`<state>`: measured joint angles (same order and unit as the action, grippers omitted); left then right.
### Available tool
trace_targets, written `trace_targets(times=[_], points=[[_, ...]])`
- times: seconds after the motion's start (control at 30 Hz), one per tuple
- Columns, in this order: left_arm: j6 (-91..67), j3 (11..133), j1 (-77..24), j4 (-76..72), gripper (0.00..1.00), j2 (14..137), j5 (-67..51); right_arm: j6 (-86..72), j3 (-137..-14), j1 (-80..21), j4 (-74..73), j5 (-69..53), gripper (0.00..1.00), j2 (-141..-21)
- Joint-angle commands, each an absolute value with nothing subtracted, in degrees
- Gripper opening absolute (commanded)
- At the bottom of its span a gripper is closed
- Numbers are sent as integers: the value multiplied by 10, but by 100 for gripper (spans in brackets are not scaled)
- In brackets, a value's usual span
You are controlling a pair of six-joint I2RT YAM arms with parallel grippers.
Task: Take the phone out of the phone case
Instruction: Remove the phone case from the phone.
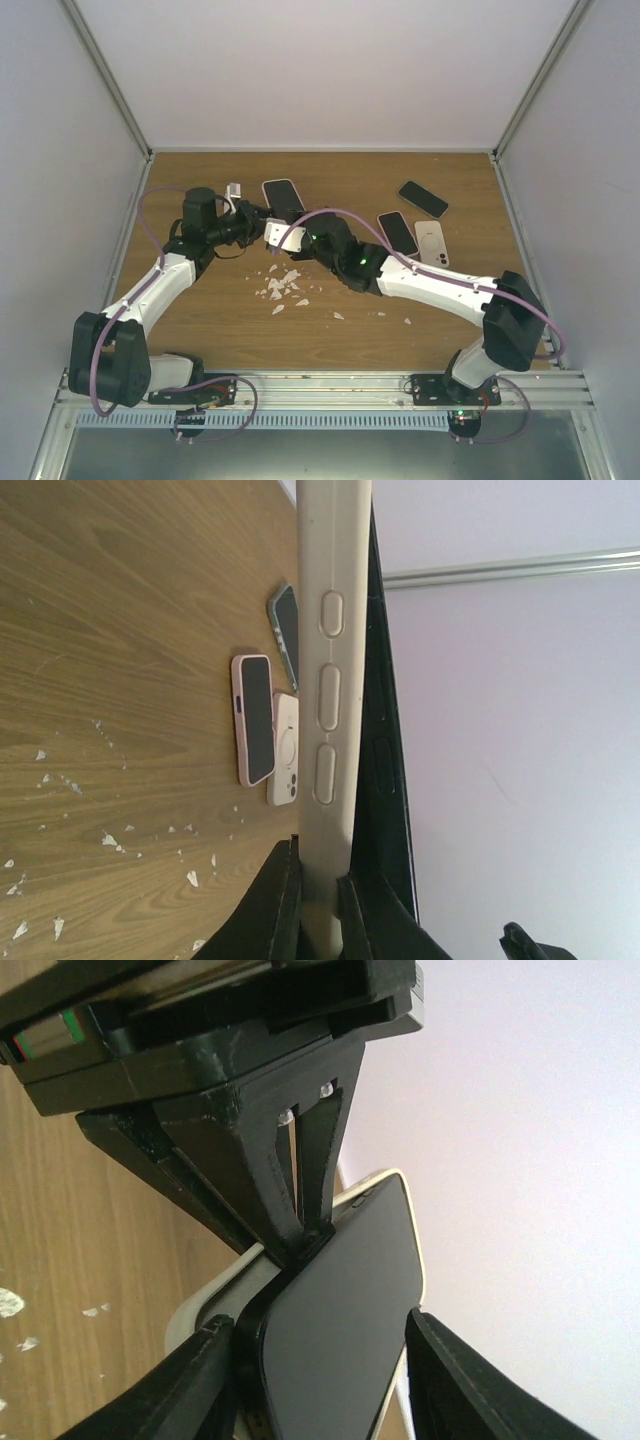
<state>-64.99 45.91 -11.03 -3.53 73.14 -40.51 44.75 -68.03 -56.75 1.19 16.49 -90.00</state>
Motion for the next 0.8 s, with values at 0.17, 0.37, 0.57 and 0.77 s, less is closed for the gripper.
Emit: trace_targets(times=[0.17,0.37,0.57,0.77], points=[[-666,455,-127,-106,0,718,-475,586,-610,-558,209,284,33,-933],[-665,455,-130,-111,0,719,-487,621,-604,-558,260,292,33,-959],[-662,450,-133,-110,0,718,-490,647,-605,-553,299,296,32,-981],[-660,449,-133,-107,0,716,-490,651,-627,-544,282,306,14,-990]])
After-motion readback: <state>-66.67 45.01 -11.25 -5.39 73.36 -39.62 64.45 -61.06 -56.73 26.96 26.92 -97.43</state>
